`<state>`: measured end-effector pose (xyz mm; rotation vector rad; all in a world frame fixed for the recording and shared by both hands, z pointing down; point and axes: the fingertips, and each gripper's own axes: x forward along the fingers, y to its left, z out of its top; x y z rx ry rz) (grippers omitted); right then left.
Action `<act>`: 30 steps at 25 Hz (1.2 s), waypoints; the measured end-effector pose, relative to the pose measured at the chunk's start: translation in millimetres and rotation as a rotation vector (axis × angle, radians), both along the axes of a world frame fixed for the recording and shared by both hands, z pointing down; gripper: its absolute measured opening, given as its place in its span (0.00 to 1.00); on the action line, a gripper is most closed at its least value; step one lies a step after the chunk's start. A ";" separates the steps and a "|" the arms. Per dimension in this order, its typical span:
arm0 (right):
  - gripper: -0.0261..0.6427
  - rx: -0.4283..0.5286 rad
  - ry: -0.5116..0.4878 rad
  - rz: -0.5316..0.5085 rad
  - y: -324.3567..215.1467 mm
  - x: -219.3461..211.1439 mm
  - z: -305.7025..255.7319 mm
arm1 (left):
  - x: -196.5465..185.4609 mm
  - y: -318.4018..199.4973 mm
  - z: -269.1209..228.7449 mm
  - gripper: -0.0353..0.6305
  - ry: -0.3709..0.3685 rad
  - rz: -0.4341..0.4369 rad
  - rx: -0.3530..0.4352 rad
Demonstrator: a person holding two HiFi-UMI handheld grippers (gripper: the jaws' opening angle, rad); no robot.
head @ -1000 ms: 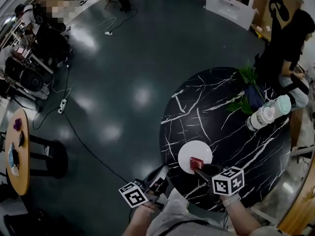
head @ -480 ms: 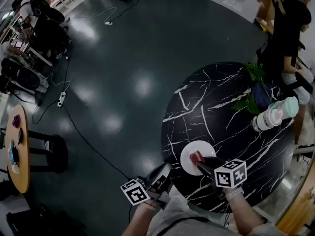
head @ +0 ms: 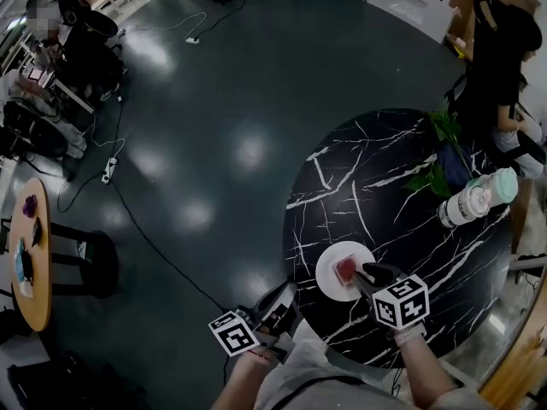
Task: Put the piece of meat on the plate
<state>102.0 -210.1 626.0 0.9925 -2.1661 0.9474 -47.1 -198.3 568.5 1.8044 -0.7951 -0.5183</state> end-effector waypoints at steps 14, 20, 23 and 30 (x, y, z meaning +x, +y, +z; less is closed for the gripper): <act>0.18 0.176 -0.430 0.138 48.6 -7.5 -99.2 | 14.6 54.2 -33.7 0.07 -0.004 0.044 0.098; 0.08 0.298 -0.447 0.109 103.6 -4.8 -142.5 | 25.3 93.6 -60.1 0.07 -0.124 0.062 0.233; 0.06 0.349 -0.404 0.088 132.0 -3.1 -154.5 | 28.1 109.5 -79.5 0.07 -0.212 0.055 0.333; 0.06 0.418 -0.404 0.096 172.6 4.3 -176.7 | 40.8 131.4 -114.0 0.07 -0.285 0.099 0.445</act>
